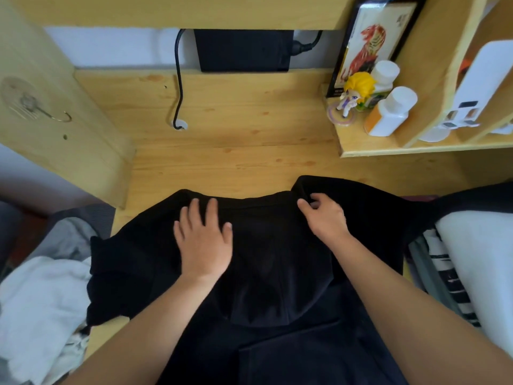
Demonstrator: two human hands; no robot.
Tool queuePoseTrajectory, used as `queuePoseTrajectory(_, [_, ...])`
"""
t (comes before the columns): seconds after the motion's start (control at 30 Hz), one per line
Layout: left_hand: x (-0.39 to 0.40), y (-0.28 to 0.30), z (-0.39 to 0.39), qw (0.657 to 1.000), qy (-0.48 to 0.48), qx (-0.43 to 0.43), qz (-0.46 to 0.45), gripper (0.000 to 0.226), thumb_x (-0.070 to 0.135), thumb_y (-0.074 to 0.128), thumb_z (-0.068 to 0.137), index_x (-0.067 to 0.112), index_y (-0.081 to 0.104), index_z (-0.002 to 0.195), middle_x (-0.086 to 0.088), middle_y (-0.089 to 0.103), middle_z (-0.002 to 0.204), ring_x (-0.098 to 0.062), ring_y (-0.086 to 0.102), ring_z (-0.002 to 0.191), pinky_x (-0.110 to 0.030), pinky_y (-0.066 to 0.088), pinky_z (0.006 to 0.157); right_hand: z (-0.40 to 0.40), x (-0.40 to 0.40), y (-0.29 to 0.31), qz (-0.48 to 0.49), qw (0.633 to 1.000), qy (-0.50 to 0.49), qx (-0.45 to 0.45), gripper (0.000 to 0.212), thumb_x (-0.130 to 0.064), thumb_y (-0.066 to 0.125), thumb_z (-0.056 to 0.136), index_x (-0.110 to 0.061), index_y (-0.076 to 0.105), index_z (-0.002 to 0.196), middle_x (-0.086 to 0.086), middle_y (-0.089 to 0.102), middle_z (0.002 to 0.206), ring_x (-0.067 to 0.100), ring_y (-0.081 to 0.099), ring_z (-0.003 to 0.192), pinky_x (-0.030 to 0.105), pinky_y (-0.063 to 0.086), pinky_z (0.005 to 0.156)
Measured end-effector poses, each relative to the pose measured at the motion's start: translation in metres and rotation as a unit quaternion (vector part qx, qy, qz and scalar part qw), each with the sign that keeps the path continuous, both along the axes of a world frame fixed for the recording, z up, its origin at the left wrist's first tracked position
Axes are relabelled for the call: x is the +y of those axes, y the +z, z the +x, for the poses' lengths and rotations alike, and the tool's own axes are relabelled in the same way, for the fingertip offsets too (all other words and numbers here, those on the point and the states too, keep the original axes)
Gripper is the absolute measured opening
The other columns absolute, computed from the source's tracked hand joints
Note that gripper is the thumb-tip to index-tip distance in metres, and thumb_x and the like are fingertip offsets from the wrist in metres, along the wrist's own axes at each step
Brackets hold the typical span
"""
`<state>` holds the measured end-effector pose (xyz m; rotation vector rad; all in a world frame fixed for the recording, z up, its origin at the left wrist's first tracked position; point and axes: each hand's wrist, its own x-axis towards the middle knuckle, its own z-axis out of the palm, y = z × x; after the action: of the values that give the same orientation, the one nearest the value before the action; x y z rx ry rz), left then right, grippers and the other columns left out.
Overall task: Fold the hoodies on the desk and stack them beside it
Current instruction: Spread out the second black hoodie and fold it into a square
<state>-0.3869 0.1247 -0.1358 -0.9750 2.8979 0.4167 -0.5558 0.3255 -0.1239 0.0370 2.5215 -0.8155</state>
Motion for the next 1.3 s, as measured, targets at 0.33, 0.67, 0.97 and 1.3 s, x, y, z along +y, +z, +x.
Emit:
queuePoseTrajectory(0.33, [-0.059, 0.004, -0.02, 0.929, 0.221, 0.127, 0.269, 0.02, 0.025, 0.052, 0.106, 0.013, 0.049, 0.122, -0.004, 0.056, 0.106, -0.006, 0.051, 0.079, -0.024, 0.039, 0.064, -0.009, -0.024, -0.013, -0.122, 0.99, -0.068, 0.013, 0.045, -0.035, 0.04, 0.108, -0.026, 0.041, 0.152, 0.003, 0.05, 0.148, 0.024, 0.045, 0.138, 0.038, 0.039, 0.111])
queuePoseTrajectory(0.67, [-0.051, -0.024, 0.005, 0.992, 0.012, -0.06, 0.107, 0.067, 0.062, 0.017, 0.103, 0.029, 0.018, 0.161, 0.004, 0.014, 0.17, -0.02, 0.006, 0.157, -0.054, 0.015, 0.125, 0.003, 0.027, -0.033, 0.201, 0.965, 0.168, 0.018, 0.071, -0.067, 0.007, 0.1, -0.031, 0.0, 0.161, -0.014, -0.013, 0.168, 0.019, -0.014, 0.155, 0.052, -0.003, 0.124])
queuePoseTrajectory(0.97, [-0.06, -0.021, -0.012, 0.977, 0.044, -0.183, 0.095, 0.072, 0.074, 0.008, 0.097, 0.042, -0.007, 0.16, 0.012, -0.015, 0.169, -0.033, -0.011, 0.156, -0.065, 0.009, 0.121, -0.024, 0.015, -0.008, 0.23, 0.97, 0.08, -0.022, 0.083, -0.068, 0.028, 0.098, -0.022, 0.001, 0.162, 0.004, -0.013, 0.169, 0.033, -0.009, 0.155, 0.056, 0.002, 0.124])
queuePoseTrajectory(1.3, [-0.01, -0.011, 0.015, 0.996, -0.081, 0.014, -0.04, 0.068, 0.055, 0.035, 0.103, 0.029, 0.016, 0.162, -0.016, 0.015, 0.167, -0.039, 0.016, 0.154, -0.057, 0.022, 0.122, 0.032, -0.02, -0.044, 0.248, 0.898, 0.323, 0.167, 0.065, -0.055, 0.01, 0.104, -0.029, -0.007, 0.16, 0.001, -0.009, 0.169, 0.026, -0.009, 0.155, 0.054, 0.001, 0.125])
